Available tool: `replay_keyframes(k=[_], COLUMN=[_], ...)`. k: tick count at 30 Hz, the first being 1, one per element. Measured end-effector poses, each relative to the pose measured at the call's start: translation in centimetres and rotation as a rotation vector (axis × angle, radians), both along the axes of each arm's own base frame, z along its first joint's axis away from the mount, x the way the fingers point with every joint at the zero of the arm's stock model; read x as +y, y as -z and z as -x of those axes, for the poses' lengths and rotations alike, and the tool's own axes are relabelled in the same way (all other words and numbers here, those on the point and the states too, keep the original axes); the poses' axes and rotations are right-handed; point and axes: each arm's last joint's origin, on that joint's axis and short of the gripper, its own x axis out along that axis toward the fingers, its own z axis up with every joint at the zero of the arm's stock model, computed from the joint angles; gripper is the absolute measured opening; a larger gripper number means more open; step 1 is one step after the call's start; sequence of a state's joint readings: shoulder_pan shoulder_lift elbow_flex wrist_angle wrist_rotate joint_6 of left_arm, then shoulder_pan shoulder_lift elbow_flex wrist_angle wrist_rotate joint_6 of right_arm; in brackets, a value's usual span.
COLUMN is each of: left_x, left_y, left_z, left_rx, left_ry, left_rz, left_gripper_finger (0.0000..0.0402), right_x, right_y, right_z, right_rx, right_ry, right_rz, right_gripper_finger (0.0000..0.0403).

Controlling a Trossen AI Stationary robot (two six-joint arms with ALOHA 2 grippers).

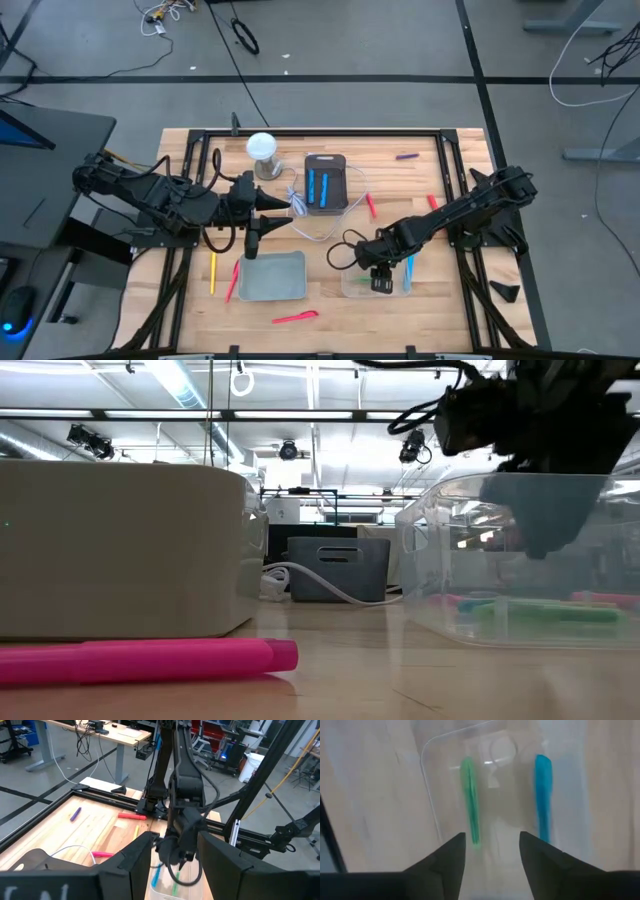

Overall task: Pick & Place Markers
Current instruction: Put the top yellow highlighter pen into the gray bin

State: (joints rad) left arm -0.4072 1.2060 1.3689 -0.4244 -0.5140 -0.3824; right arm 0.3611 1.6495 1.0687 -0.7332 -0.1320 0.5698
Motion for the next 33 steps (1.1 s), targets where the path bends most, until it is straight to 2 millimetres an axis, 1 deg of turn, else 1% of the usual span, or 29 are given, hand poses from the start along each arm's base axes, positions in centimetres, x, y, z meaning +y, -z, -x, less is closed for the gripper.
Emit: replay_keyframes(k=[5, 13, 20, 25, 30, 33], left_x=[0.0, 0.0, 0.0, 0.0, 0.2, 0.2], left_y=[0.0, 0.0, 0.0, 0.0, 0.0, 0.0], left_z=[0.0, 0.0, 0.0, 0.0, -0.1, -0.1], left_rx=[0.000, 0.001, 0.001, 0.001, 0.001, 0.000], left_ry=[0.000, 0.000, 0.000, 0.000, -0.007, -0.018], left_rz=[0.000, -0.001, -0.002, -0.004, -0.004, -0.007], left_gripper_finger=[0.0169, 0.0169, 0.0169, 0.0169, 0.0169, 0.0169], right_x=[-0.5, -1.3, -1.9, -2.3, -2.5, -2.6], right_y=[-2.0, -5.4, -7.7, -8.6, -8.5, -8.4], right_z=[1.3, 3.4, 5.1, 6.2, 6.7, 6.9], right_rx=[0.002, -0.066, -0.106, -0.105, -0.072, -0.051], right_ry=[0.041, 0.087, 0.128, 0.140, 0.134, 0.096], right_rz=[-0.011, -0.054, -0.109, -0.113, -0.095, -0.069], right_gripper_finger=[0.0177, 0.0176, 0.0176, 0.0176, 0.0176, 0.0176])
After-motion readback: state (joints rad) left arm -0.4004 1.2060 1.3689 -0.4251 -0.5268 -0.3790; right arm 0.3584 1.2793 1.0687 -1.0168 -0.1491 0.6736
